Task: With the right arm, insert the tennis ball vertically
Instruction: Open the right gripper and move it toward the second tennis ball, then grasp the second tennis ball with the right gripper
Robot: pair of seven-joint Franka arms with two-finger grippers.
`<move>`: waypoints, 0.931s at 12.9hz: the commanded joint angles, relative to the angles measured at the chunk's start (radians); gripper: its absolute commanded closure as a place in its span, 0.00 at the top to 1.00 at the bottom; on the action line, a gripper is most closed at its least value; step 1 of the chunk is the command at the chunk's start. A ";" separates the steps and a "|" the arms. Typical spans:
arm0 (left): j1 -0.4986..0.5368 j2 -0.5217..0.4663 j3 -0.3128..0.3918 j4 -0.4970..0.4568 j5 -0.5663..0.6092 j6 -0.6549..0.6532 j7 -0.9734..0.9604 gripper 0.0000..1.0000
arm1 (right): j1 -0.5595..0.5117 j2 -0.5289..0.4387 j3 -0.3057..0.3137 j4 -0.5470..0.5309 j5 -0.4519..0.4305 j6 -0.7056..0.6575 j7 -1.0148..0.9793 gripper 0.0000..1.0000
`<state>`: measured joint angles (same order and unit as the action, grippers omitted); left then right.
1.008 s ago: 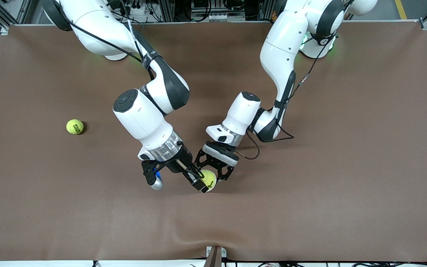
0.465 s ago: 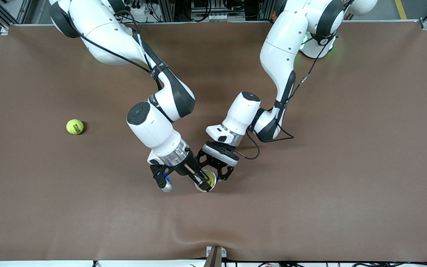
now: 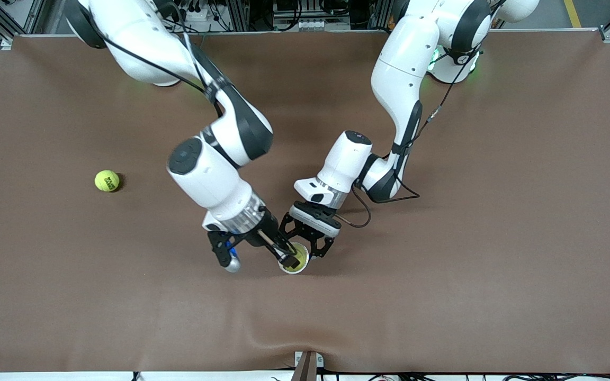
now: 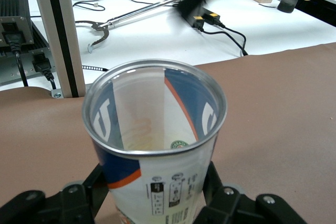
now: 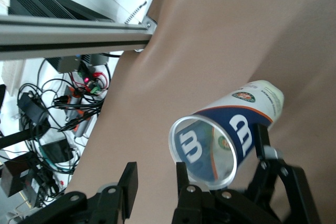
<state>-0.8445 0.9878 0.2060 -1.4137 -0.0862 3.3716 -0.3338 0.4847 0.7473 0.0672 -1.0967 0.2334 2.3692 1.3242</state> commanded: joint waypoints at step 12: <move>-0.036 0.034 0.067 0.022 -0.009 0.002 0.050 0.77 | -0.454 -0.477 -0.021 -0.774 -0.275 -0.426 -1.282 1.00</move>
<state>-0.8686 0.9963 0.2509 -1.4134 -0.0862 3.3713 -0.2932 0.0789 0.3512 0.0405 -1.6814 -0.0104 1.8339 0.1759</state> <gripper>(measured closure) 0.229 0.000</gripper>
